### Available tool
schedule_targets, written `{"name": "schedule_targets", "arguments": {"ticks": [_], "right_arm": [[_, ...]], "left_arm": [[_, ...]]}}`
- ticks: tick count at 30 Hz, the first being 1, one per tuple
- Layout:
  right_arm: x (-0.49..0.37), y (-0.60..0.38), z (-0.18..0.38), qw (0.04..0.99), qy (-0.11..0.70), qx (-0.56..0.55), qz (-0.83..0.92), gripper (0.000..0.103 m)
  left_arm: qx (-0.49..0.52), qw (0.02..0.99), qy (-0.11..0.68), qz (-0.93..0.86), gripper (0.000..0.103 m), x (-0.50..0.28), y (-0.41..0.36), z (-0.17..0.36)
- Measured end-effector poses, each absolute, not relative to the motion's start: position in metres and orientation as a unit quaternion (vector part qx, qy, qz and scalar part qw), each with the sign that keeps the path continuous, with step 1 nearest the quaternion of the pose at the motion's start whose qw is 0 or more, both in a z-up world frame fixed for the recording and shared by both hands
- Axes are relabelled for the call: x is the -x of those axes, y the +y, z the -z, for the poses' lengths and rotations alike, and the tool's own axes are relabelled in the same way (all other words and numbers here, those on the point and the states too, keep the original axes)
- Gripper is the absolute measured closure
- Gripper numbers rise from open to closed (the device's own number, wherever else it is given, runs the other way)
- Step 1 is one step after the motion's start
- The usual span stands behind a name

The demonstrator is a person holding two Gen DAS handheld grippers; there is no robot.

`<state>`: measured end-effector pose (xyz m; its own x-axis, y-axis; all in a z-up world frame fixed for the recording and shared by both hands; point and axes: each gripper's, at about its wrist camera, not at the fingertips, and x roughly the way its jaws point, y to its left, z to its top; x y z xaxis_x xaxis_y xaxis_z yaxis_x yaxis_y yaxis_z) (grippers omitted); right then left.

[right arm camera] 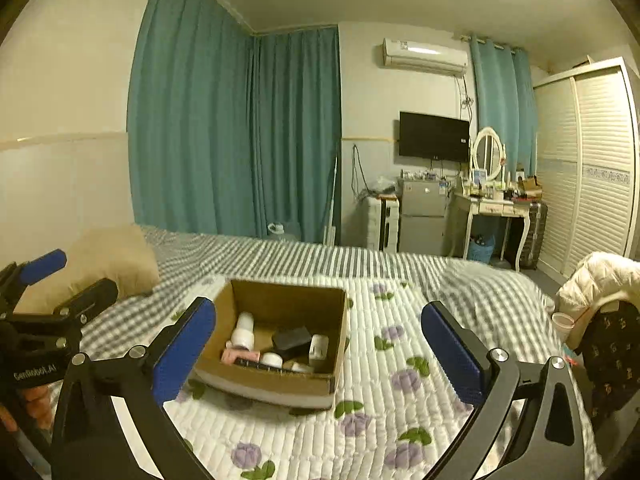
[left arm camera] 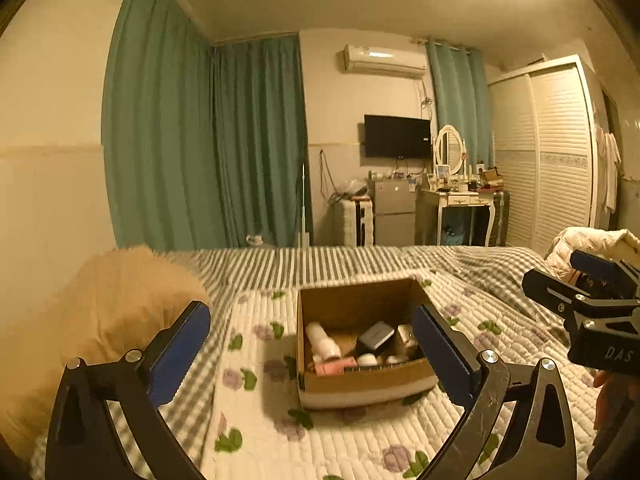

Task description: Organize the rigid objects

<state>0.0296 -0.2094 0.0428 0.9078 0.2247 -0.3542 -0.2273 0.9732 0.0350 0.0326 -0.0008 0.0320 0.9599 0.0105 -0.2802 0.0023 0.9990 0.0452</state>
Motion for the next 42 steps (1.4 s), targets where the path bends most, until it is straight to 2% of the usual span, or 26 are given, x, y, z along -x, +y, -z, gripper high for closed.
{"name": "schedule_targets", "arguments": {"ticks": [6,21,34,42], "right_arm": [[-0.025,-0.213,-0.031,0.975,0.193,0.008,-0.110,0.000],[-0.025,-0.219,-0.030,0.973,0.204,-0.015,-0.110,0.000],[-0.023,-0.222,-0.029,0.973,0.207,-0.013,-0.104,0.000],[-0.024,-0.220,-0.026,0.972,0.210,-0.009,-0.106,0.000]], "left_arm": [[0.005,0.989,0.150,-0.008,0.000,-0.031,0.013,-0.021],[-0.036,0.990,0.139,-0.003,0.000,-0.015,-0.004,-0.030],[-0.011,0.987,0.163,0.005,0.000,-0.022,0.000,-0.026],[-0.029,0.985,0.167,-0.008,0.000,-0.023,-0.003,-0.024]]}}
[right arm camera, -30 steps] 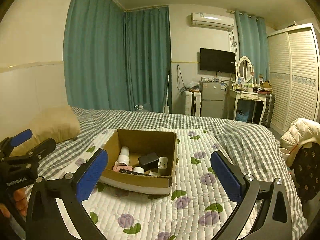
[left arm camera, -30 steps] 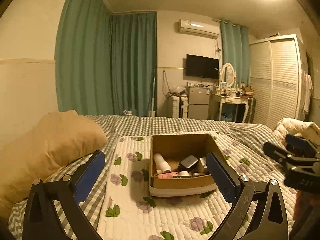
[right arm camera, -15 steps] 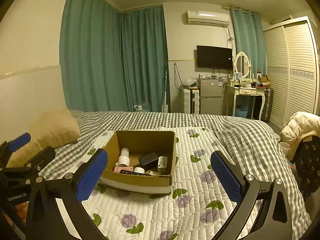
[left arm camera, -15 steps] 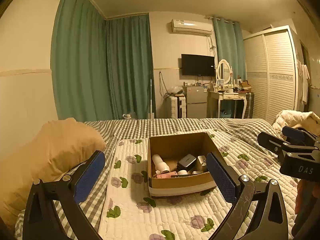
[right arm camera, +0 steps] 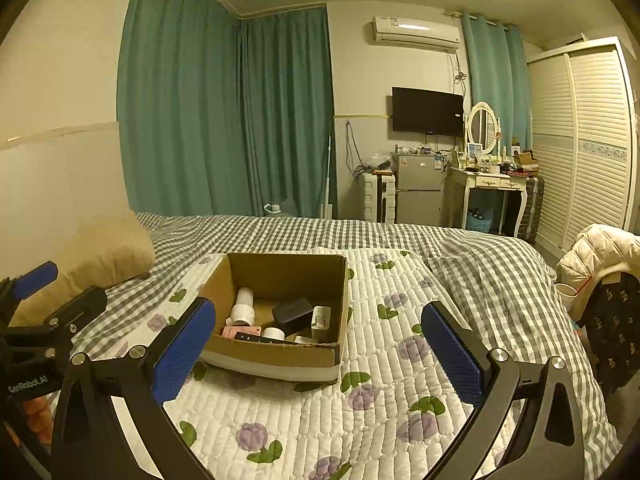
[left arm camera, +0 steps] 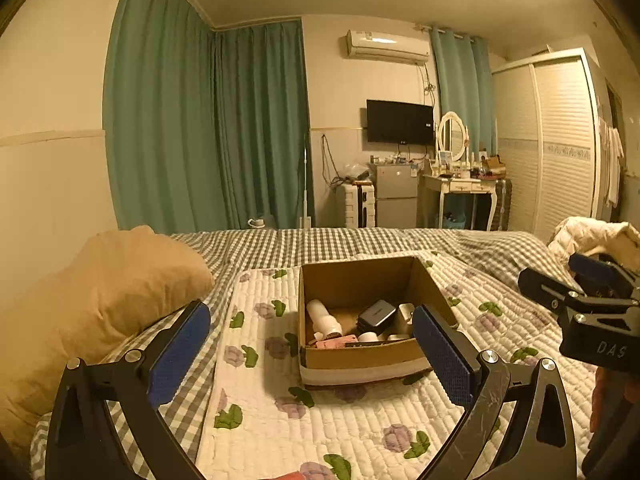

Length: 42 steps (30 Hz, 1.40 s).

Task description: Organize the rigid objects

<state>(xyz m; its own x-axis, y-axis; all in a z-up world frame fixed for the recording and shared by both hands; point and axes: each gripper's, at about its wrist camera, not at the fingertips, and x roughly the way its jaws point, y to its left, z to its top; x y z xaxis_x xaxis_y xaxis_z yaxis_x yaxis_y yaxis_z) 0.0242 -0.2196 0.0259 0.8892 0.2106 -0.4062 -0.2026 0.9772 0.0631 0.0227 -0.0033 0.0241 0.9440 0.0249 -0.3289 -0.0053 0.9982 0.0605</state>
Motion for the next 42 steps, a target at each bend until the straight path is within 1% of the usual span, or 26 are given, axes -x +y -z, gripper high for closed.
{"name": "schedule_targets", "arguments": {"ticks": [25,42], "right_arm": [[-0.0252,-0.2176,-0.0207,0.969,0.223,0.001,-0.107,0.000],[-0.0238,-0.2204,-0.0230,0.969,0.225,-0.001,-0.102,0.000]], "left_arm": [[-0.027,0.986,0.162,-0.007,0.000,-0.0204,-0.0032,-0.0232],[-0.033,0.983,0.180,0.002,0.000,-0.0250,-0.0082,-0.0203]]}}
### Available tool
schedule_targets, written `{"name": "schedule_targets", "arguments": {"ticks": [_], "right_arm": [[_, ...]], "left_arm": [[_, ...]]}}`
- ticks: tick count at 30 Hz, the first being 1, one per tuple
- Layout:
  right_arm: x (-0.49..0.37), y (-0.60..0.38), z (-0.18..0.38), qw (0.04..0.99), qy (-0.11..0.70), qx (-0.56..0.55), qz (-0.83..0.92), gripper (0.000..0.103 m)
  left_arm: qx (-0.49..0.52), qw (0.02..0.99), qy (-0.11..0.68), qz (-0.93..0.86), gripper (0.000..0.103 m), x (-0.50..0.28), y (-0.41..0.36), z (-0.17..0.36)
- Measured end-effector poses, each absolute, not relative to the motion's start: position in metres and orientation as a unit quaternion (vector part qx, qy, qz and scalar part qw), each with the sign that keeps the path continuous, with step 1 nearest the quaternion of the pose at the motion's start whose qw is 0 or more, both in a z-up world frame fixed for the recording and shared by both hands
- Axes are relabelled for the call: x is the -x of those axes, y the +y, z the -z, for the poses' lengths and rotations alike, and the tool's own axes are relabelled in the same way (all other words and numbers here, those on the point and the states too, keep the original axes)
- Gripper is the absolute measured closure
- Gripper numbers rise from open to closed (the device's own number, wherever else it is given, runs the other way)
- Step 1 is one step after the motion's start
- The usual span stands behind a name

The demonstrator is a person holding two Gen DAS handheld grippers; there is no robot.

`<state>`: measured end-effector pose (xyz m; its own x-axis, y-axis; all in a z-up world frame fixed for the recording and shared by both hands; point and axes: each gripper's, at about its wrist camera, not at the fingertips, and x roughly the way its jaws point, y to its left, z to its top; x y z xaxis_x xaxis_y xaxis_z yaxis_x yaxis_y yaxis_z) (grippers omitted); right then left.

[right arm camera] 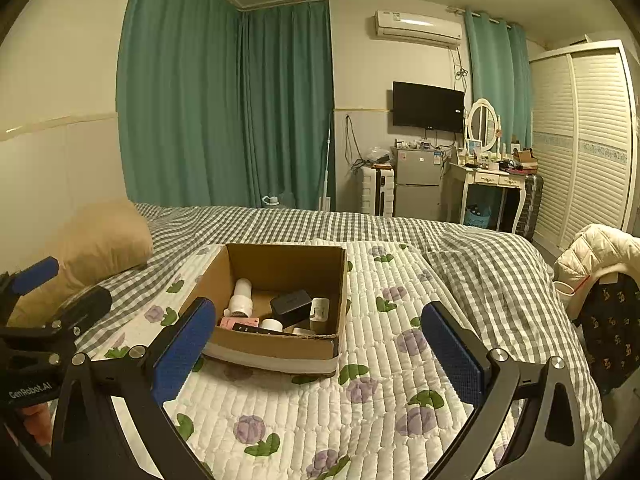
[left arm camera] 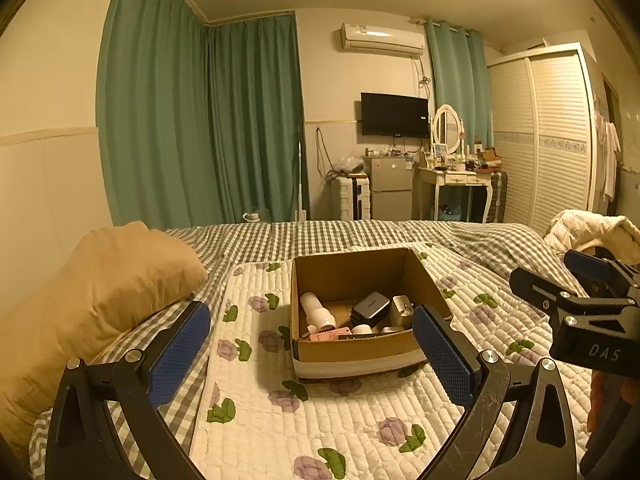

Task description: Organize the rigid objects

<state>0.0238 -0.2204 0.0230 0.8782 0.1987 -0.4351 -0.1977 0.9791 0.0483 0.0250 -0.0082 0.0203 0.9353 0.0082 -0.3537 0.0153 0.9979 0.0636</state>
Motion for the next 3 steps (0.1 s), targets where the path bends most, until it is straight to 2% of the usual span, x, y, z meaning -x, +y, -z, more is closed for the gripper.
{"name": "schedule_targets", "arguments": {"ticks": [3], "right_arm": [[-0.0243,-0.2190,-0.0246,0.969,0.226,0.002,-0.103,0.000]], "left_arm": [[-0.033,0.983,0.182,0.008,0.000,-0.0244,-0.0107,-0.0209]]}}
